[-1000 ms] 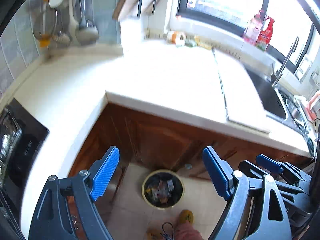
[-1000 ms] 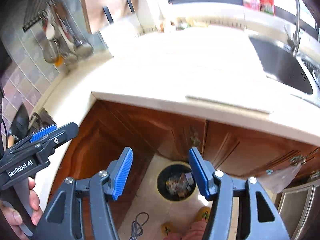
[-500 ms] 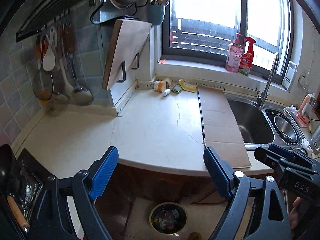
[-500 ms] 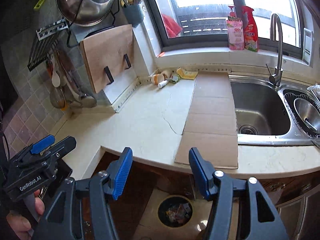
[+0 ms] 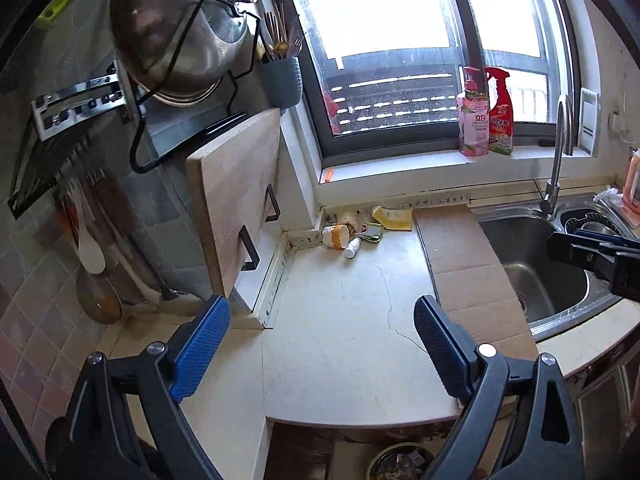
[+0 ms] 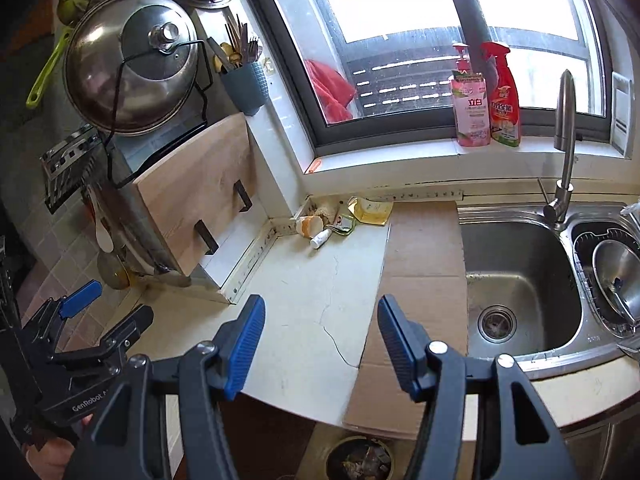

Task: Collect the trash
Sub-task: 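Raise both open tools back to the counter corner trash, then grasp the orange cake cup with the left tool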

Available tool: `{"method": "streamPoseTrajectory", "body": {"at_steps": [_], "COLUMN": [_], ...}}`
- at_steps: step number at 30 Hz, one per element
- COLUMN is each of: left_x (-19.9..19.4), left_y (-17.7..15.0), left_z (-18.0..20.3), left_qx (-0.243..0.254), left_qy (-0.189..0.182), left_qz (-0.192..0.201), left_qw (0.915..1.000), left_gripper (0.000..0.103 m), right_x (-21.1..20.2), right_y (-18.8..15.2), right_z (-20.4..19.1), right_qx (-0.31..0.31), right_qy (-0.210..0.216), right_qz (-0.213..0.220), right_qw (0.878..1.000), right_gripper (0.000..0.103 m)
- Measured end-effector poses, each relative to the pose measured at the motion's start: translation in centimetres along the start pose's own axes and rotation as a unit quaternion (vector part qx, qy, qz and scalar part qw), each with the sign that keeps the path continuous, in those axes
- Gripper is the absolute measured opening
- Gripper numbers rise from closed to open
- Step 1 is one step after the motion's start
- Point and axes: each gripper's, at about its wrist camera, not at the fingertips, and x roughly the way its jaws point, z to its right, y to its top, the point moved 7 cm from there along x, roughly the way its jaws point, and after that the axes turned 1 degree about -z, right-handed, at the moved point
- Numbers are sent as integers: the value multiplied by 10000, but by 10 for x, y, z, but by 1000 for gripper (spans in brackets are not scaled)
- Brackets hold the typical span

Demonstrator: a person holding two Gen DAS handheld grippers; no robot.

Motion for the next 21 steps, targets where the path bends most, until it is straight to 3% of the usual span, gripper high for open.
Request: {"method": "streamPoseTrajectory", "body": {"at_steps": [14, 21], "left_x": [241, 360], "left_y": [76, 92], "left_z": [21, 30], "left_qx": [-478, -613], "left_qy": [-67, -31], "left_qz": [-1262, -1700], "left_qw": [9908, 9835], "left_gripper": [92, 92], "right_x": [206, 313], "right_y": [122, 148], "right_z": [71, 93], "right_qx": [-57, -158], "right_qy": [270, 278], "right_qz": [-813, -1309], "right_qw": [9963, 9909], "right_gripper": [59, 59]}}
